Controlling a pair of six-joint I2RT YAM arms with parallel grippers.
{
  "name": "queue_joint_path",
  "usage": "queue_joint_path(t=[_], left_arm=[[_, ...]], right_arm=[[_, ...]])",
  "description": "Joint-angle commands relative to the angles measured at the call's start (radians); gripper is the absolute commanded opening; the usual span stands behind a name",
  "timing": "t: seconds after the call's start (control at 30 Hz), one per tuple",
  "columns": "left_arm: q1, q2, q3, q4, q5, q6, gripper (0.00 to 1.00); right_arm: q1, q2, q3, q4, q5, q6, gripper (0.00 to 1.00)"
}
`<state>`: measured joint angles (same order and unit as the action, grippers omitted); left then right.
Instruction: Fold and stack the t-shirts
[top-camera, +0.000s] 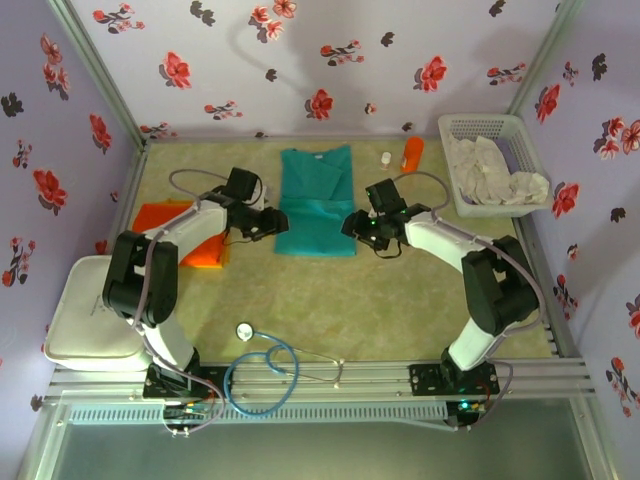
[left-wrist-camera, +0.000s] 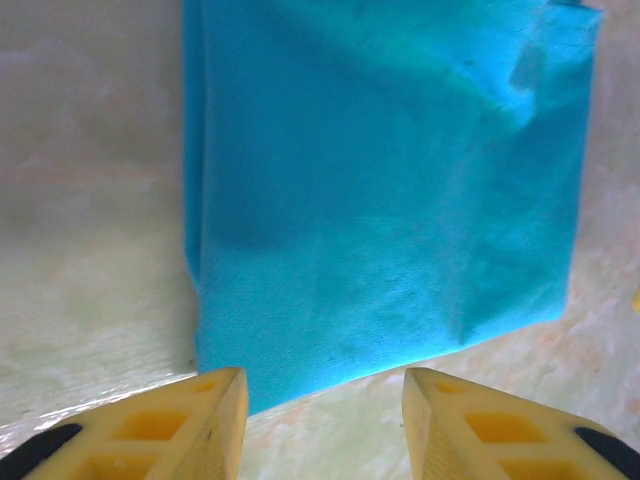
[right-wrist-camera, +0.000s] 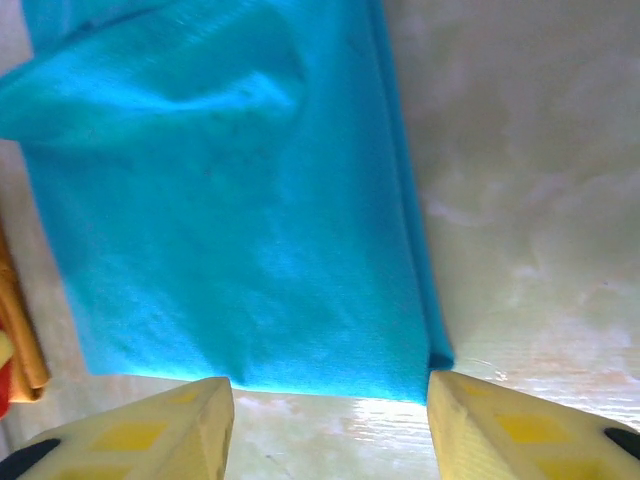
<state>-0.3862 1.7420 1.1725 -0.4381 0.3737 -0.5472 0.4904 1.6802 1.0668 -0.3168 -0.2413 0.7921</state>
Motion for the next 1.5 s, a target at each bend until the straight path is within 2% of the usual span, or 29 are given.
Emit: queue_joint_path(t=[0.0, 0.4, 0.67, 0.93, 1.2, 1.47], left_arm=[[-0.002, 0.051, -0.031, -0.032, -0.032, 0.023, 0.44], [-0.004, 0.161, -0.055, 0.041, 0.006, -0.004, 0.42], [-0.003, 0.154, -0.067, 0.055, 0.02, -0.011, 0.41], [-0.002, 0.146, -0.051, 0.042, 0.033, -0.008, 0.41], [0.024, 0.136, -0.042, 0.03, 0.084, 0.012, 0.49], [0.022, 0.196, -0.004, 0.039, 0.137, 0.006, 0.45]], right_arm=[[0.007, 0.048, -0.011, -0.048, 0.034, -0.017, 0.51], [0.007, 0.156, 0.002, -0.026, 0.04, -0.035, 0.42], [0.019, 0.165, -0.012, 0.053, -0.014, -0.033, 0.36], [0.039, 0.172, 0.02, 0.016, 0.001, -0.056, 0.31], [0.04, 0.171, 0.02, 0.015, -0.03, -0.08, 0.31], [0.042, 0.186, 0.023, 0.037, -0.037, -0.082, 0.2]])
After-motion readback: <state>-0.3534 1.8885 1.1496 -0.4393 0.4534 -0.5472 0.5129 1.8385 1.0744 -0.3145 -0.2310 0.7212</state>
